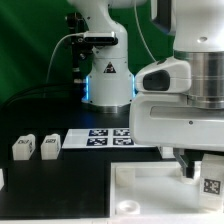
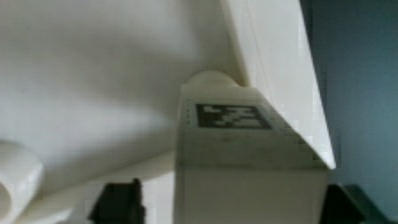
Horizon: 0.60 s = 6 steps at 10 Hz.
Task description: Assemble one leg
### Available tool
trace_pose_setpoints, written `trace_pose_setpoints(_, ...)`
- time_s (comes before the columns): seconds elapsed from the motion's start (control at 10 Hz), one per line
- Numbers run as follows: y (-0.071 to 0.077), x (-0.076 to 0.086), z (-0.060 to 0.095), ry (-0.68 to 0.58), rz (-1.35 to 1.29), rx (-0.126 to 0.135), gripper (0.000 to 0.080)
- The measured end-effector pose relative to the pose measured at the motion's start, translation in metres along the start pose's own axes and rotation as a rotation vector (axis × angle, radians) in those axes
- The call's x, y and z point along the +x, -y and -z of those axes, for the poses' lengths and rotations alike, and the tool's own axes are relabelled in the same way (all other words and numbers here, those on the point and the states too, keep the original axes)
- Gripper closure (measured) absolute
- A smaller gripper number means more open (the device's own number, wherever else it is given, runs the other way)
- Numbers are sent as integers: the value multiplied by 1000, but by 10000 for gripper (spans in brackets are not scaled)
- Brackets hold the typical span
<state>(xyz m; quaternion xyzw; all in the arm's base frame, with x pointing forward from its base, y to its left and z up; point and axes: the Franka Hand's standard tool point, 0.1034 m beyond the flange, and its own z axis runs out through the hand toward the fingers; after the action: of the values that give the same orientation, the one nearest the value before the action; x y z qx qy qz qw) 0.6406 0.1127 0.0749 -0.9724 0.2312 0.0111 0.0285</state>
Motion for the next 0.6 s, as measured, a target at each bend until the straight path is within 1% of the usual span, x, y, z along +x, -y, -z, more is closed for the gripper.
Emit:
trace_pose_setpoints(0.1,0,0,0,0,-82,0,510)
trace_pose_setpoints(0.4,-3,0,-1,3,-486,-2,509)
trace_pose_setpoints(0.5,-5,-1,-1,3,-693,0,509)
trace_pose_setpoints(0.6,-5,-3,-1,3,-919,13,509)
